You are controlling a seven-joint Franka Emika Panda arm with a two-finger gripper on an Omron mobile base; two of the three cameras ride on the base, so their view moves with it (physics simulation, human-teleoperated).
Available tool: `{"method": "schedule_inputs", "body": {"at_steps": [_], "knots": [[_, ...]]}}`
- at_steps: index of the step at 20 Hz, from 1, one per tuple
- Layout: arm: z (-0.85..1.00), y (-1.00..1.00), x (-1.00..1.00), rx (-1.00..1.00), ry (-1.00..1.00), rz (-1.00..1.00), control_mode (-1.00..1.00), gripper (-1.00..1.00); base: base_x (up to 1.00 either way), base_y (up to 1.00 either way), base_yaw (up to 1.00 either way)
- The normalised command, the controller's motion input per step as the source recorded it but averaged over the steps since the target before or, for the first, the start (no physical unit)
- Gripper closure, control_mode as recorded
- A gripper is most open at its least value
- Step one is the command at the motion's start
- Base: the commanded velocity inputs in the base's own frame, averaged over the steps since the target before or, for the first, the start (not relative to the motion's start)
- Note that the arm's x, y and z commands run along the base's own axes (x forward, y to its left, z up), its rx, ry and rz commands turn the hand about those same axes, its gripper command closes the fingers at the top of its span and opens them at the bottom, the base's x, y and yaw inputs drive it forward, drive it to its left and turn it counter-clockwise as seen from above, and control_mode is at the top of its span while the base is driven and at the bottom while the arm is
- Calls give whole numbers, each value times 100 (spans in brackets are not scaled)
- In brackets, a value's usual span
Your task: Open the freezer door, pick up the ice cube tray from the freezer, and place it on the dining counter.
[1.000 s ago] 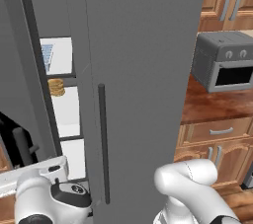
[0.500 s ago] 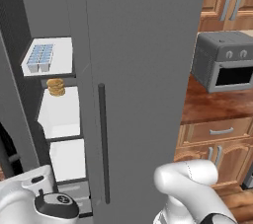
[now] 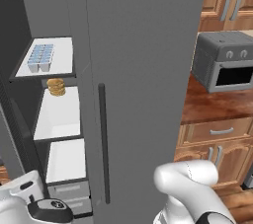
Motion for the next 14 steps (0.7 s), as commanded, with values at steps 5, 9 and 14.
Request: {"method": "schedule_inputs", "body": {"at_steps": [5, 9, 14], "knots": [[0, -39, -77, 0, 0, 8, -100, -100, 0, 0, 0], [0, -58, -58, 0, -9, 23, -100, -100, 0, 0, 0], [0, -91, -52, 1, -6, 29, -100, -100, 0, 0, 0]]}}
